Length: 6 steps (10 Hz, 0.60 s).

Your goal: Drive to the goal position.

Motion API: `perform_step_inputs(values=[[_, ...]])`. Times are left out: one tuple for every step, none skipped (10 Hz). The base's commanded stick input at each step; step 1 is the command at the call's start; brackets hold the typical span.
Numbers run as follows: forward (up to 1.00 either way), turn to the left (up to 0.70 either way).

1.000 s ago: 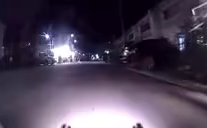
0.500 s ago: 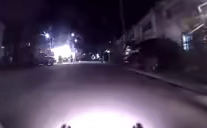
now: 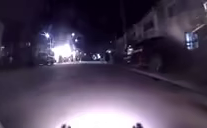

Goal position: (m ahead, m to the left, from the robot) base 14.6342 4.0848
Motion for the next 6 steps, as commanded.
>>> perform_step_inputs(values=[[0.6,0.0],[0.6,0.0],[0.6,0.0],[0.6,0.0],[0.6,0.0],[0.6,0.0]])
